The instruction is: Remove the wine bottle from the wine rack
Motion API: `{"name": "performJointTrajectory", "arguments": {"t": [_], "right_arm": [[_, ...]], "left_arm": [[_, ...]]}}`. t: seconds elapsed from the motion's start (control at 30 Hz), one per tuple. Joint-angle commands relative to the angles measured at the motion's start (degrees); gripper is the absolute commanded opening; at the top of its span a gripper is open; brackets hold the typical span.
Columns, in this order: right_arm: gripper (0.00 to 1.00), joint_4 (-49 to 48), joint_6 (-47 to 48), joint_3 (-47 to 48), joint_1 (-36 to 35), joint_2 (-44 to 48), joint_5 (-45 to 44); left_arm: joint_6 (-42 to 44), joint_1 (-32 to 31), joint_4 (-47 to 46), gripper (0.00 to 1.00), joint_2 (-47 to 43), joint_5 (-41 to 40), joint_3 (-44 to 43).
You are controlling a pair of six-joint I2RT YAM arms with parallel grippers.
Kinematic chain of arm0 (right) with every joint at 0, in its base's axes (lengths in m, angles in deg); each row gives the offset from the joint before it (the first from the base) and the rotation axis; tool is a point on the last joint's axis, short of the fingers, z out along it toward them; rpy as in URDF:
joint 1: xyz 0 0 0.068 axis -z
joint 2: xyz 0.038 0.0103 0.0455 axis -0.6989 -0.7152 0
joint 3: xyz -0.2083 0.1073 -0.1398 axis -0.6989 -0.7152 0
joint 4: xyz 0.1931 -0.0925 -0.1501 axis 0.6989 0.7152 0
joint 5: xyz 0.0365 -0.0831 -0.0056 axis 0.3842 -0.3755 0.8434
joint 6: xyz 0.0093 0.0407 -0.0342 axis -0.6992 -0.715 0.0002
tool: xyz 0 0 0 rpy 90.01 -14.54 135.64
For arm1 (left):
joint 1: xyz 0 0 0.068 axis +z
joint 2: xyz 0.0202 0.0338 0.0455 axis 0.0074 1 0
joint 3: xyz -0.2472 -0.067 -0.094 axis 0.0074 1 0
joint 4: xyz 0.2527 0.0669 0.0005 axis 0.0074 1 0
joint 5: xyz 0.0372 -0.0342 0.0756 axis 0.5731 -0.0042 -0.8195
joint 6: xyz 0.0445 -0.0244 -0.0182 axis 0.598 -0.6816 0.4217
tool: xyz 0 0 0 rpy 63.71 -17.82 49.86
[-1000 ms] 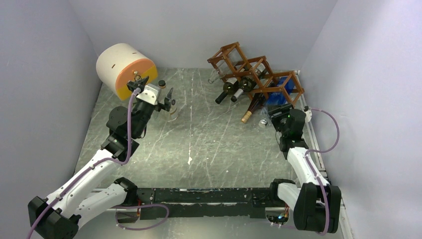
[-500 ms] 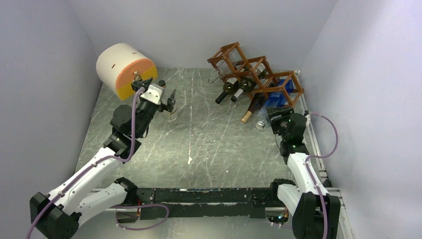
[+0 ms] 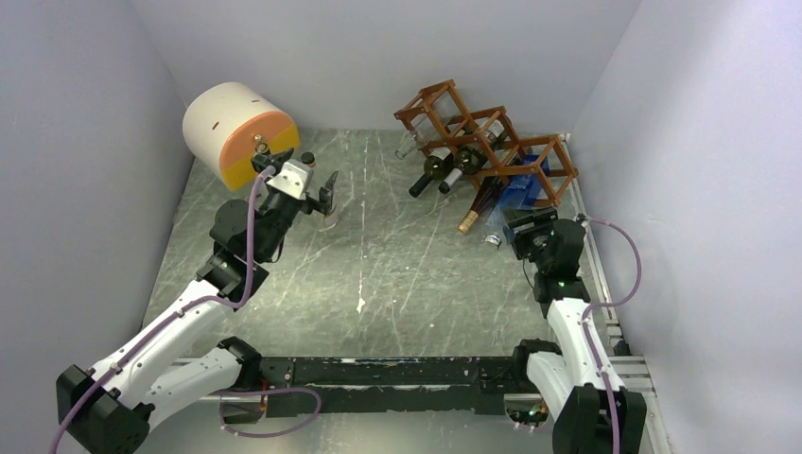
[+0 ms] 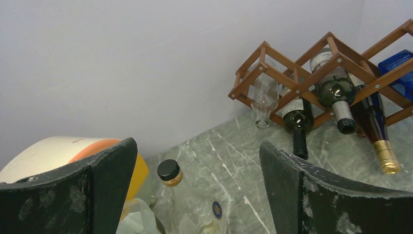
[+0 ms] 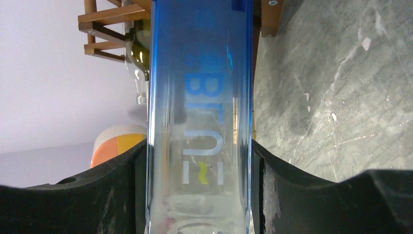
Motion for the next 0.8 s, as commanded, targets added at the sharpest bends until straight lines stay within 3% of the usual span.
{"name": "performJointTrajectory", "arguments": {"t": [0.0, 0.3, 0.77], "right_arm": [[0.0, -5.62, 0.34, 1.82, -0.04, 5.27, 4.79], [0.0, -6.64, -3.51, -1.09, 0.06, 11.28, 4.85], [0.0, 3.56, -7.32, 0.92, -0.02, 18.12, 4.38]], "left_arm": [[-1.74, -0.82, 0.16, 0.99, -0.36, 2.64, -2.83], [-1.51, -1.36, 0.08, 0.99, -0.09, 2.38, -2.65], [-1.49, -1.99, 0.18, 0.99, 0.36, 2.75, -2.76]]}}
